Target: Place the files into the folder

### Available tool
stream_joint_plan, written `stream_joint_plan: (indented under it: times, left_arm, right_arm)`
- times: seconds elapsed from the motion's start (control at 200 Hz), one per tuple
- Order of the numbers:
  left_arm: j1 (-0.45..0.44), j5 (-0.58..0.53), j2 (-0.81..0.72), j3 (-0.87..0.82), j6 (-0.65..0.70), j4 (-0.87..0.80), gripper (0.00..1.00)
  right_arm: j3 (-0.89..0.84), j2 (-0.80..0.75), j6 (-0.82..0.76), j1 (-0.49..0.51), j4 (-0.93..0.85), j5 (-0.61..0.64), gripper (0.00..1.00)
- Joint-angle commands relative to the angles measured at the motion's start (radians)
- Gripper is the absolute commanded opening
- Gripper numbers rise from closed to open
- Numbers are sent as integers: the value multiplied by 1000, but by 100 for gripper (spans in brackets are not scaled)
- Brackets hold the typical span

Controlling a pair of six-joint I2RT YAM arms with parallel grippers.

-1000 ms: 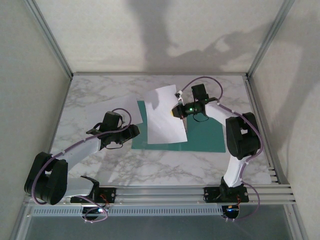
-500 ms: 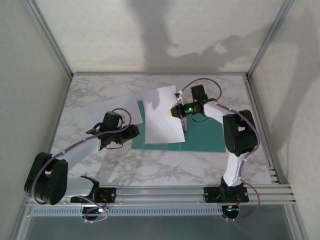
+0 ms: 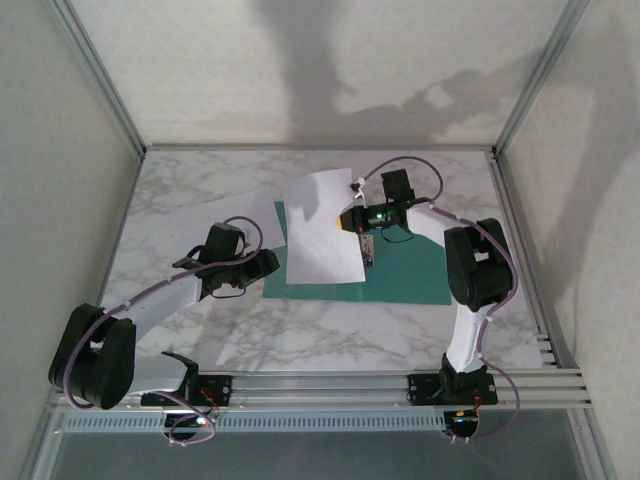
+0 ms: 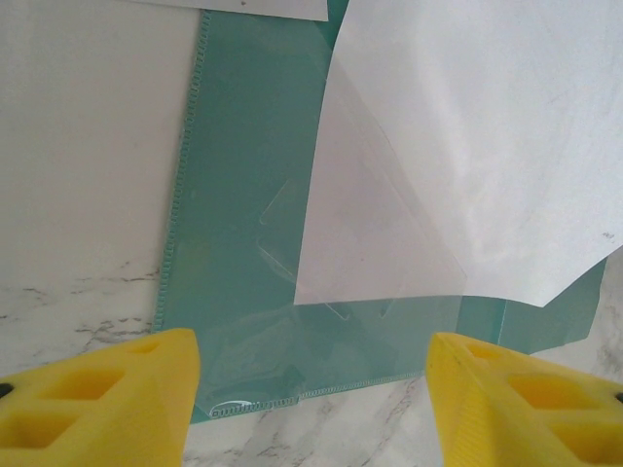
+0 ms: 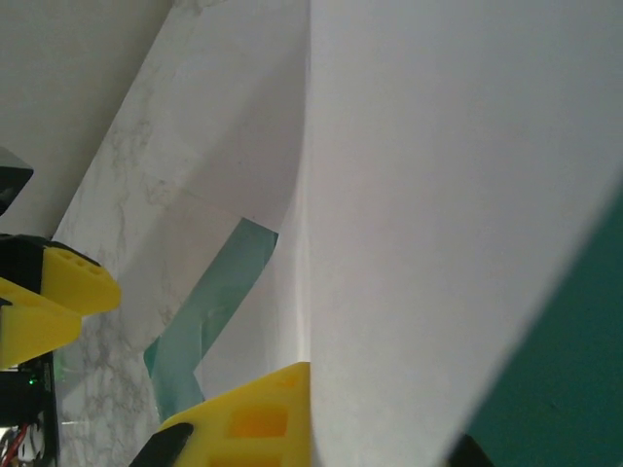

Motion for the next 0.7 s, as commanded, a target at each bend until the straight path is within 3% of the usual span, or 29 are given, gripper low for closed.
stream_joint_plan:
  times: [0.0,0.696]
  left_arm:
    - [9,9,2,10,-12,10,63]
    - [10,-35,51,33,10,20,63]
  right_arm:
    - [-18,2,34,8,36,-32,0]
    - [31,59,91,20,-75,33,0]
